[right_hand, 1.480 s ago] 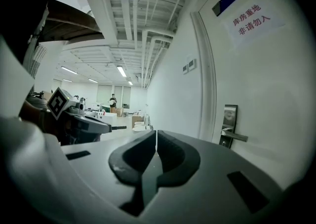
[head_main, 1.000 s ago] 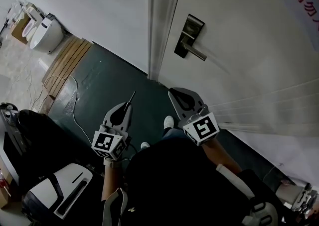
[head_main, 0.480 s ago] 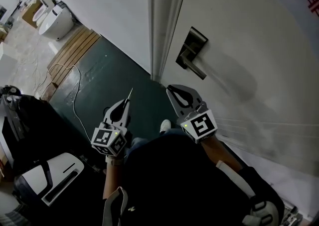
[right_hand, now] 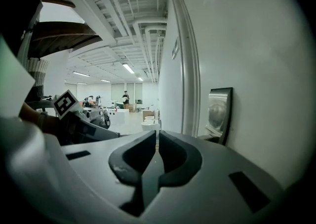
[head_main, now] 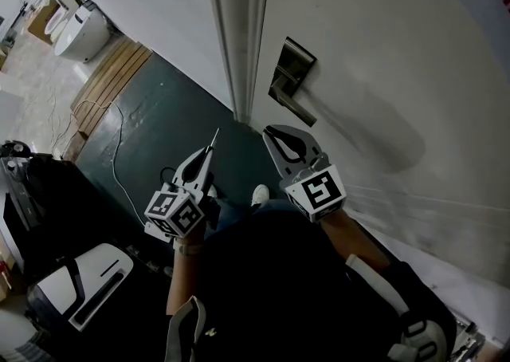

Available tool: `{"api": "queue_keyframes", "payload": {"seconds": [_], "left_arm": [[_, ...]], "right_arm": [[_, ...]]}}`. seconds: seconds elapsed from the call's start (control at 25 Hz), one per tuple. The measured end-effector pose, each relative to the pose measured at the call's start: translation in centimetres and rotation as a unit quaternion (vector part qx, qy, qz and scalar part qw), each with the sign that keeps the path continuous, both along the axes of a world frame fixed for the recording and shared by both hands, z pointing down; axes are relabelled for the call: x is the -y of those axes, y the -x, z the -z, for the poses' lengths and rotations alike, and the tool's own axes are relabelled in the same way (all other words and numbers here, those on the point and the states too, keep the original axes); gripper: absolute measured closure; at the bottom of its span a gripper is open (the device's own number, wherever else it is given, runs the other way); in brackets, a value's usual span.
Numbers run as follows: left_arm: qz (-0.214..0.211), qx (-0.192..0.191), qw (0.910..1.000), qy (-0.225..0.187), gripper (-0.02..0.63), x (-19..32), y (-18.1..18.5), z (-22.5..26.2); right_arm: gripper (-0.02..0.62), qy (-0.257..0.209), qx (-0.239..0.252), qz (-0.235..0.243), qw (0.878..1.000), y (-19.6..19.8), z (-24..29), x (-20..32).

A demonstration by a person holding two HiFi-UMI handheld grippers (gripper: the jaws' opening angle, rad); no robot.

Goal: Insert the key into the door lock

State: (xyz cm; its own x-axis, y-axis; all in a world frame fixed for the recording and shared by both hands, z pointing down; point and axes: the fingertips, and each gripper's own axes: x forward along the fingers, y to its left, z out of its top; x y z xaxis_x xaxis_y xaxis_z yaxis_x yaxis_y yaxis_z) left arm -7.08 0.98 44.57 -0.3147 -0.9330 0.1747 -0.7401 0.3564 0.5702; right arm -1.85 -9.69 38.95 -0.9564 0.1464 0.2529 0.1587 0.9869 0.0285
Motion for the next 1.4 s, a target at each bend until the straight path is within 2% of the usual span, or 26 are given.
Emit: {"api": "queue_keyframes", "payload": {"seconds": [0.24,0.44,0.92,1.08,1.4], "left_arm": [[-0.041,-0.028,0.9987,-0.013,0.578,3.3,0.8,-1.4],[-0.072,-0.091,0.992,-0.05,0.578,4.9,2.6,-2.4],[-0.144,-0.211,0.9634,-0.082,0.578,9.7,6.3,-6.3],[-0.164,-0.25,0.95,-0.089,0.578,11.1,6.4,-6.8],[-0.212,-0.298,0.9263,-0.091,0.578,14.3,5.6,-8.5]], "right_arm": [[0.578,-0.001,-0.014,-0.036,0.999,0.0,-1.1,1.5],[0.578,0.004,-0.027,-0.08,0.996,0.6,-1.6,2.3],[0.578,-0.006,-0.047,-0.177,0.983,3.4,-2.2,5.3],[0.578,-0.007,-0.057,-0.207,0.977,3.5,-2.4,5.7],[0.578,-0.009,-0.07,-0.271,0.96,2.4,-3.0,6.9]]}}
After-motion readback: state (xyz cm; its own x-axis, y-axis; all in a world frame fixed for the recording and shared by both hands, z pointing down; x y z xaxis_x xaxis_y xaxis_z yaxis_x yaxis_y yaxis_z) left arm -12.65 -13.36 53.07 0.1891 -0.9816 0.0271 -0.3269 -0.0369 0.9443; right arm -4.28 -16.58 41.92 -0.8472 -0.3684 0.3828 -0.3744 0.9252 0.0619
